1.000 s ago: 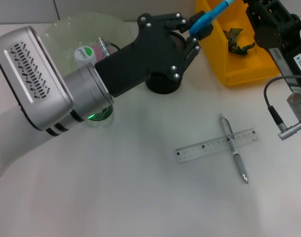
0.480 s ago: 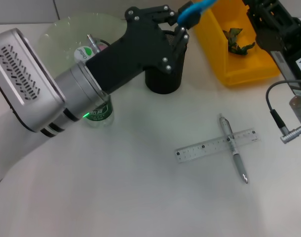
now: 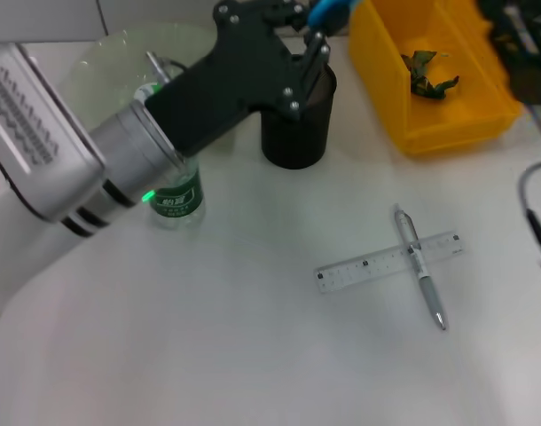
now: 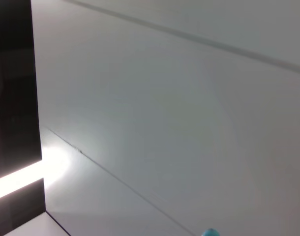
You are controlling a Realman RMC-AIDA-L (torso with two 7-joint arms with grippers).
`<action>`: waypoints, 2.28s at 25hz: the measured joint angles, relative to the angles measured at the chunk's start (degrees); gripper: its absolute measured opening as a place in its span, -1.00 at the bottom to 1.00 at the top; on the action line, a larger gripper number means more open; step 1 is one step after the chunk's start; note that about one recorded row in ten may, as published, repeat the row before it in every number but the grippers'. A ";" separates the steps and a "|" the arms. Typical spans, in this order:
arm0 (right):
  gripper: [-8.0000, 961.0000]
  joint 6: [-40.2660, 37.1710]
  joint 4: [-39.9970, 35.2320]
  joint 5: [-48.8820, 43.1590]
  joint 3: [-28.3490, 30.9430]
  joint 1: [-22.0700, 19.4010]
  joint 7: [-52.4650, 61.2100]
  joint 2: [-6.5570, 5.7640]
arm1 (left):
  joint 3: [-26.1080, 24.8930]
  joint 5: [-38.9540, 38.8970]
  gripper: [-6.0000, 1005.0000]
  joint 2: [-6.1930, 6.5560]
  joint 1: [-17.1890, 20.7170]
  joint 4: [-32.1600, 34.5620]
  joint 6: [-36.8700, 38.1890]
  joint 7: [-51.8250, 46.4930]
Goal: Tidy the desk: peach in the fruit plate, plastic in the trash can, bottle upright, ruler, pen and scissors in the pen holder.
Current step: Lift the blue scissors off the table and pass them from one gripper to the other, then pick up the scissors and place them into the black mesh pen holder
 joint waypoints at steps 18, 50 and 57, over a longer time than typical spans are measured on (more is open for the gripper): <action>0.46 1.16 -15.48 -2.22 -6.51 -20.41 -6.04 -0.73 | -39.25 91.15 -0.79 1.28 -14.50 31.72 -2.20 -85.11; 0.45 5.23 -15.20 -7.40 -7.14 -19.97 -12.66 -0.66 | -48.68 143.98 -0.79 0.15 -42.17 19.64 7.92 -107.50; 0.44 5.24 -15.13 -7.42 -7.21 -20.13 -13.04 -0.60 | -48.70 144.12 -0.69 0.13 -43.07 17.57 5.73 -109.53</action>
